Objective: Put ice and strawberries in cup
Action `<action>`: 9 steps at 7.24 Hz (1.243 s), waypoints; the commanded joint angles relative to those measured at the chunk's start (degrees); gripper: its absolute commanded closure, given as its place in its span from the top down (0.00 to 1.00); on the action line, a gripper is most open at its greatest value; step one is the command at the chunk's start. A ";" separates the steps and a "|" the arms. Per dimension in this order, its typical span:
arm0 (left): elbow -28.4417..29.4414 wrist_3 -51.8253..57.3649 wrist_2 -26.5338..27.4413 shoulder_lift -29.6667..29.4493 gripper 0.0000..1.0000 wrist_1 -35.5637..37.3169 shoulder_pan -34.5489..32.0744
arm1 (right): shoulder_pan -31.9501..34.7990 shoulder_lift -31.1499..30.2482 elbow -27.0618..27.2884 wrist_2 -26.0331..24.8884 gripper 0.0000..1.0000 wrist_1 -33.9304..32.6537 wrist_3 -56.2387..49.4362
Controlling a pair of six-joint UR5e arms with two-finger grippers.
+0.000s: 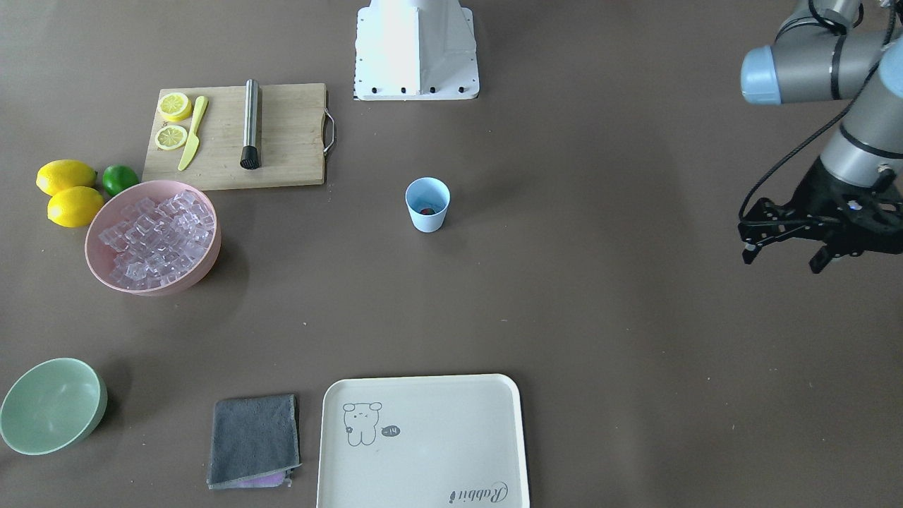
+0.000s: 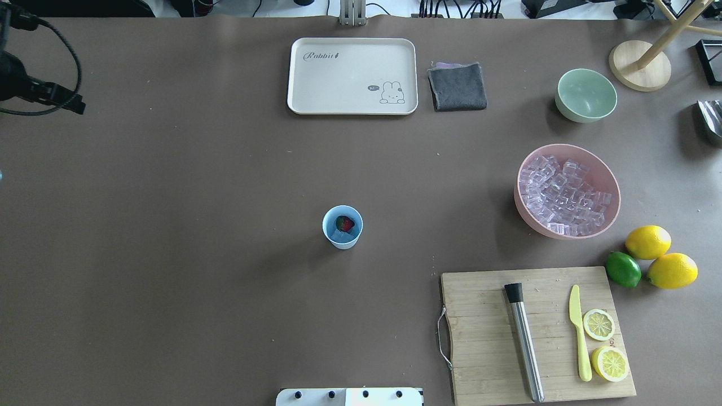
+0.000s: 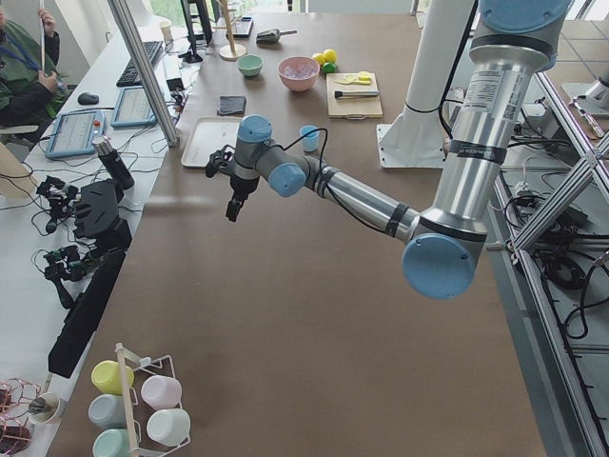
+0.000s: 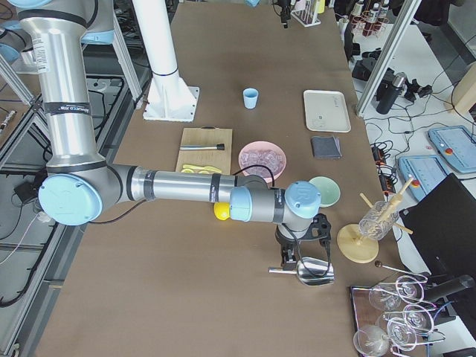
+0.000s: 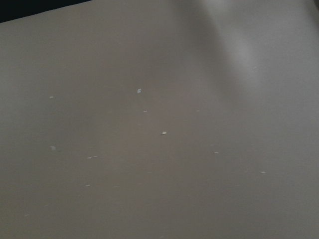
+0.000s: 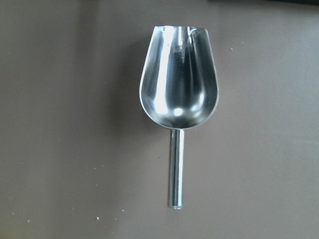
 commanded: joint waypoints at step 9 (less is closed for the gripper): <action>3.50 18.84 -12.91 14.54 0.98 1.96 -16.65 | 0.35 2.24 0.88 -0.05 1.00 0.67 8.15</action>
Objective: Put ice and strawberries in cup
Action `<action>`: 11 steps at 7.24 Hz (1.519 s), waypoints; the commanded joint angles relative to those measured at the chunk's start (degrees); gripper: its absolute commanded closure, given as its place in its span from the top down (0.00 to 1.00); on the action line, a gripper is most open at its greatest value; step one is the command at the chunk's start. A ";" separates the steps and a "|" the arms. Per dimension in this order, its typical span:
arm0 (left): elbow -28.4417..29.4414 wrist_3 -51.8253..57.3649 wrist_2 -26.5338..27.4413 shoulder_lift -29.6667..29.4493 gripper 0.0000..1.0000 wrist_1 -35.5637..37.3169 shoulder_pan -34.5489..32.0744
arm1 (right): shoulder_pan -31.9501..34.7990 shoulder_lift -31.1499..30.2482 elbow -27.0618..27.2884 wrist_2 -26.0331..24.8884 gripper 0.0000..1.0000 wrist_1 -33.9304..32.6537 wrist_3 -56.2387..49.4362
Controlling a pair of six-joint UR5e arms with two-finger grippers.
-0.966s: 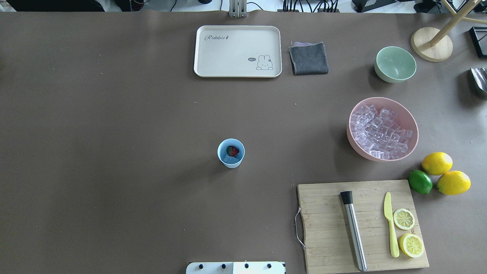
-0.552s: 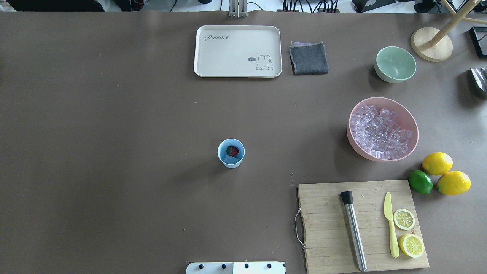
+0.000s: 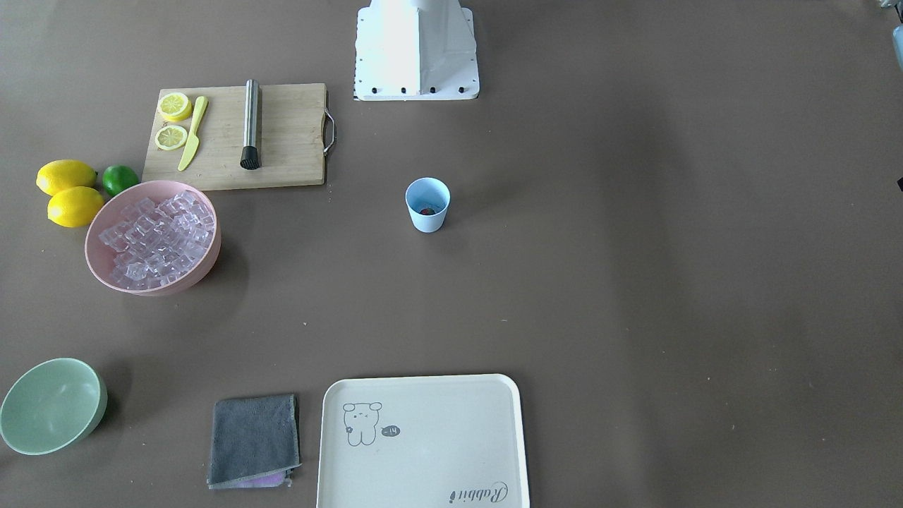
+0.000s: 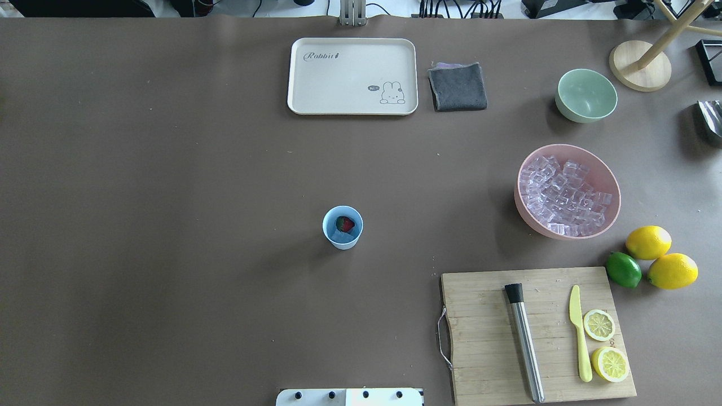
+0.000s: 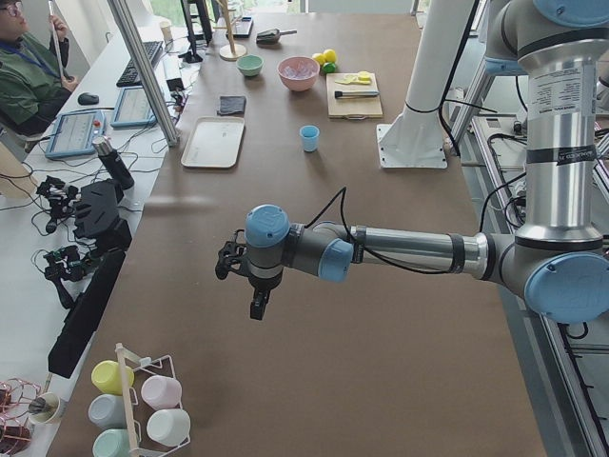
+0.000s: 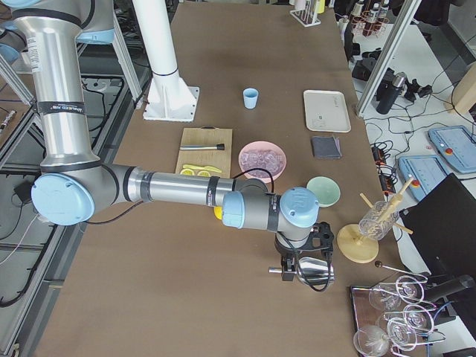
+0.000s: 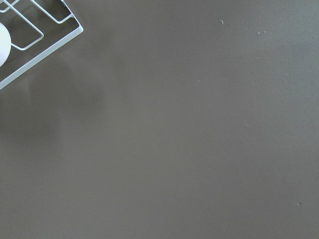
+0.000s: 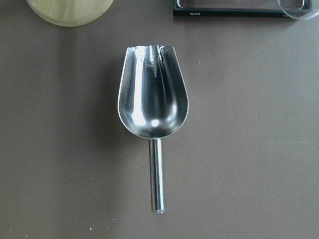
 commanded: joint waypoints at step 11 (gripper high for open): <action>-2.26 -0.07 -1.56 -0.53 0.98 3.11 -1.79 | -3.33 1.15 1.01 -0.10 1.00 0.31 4.54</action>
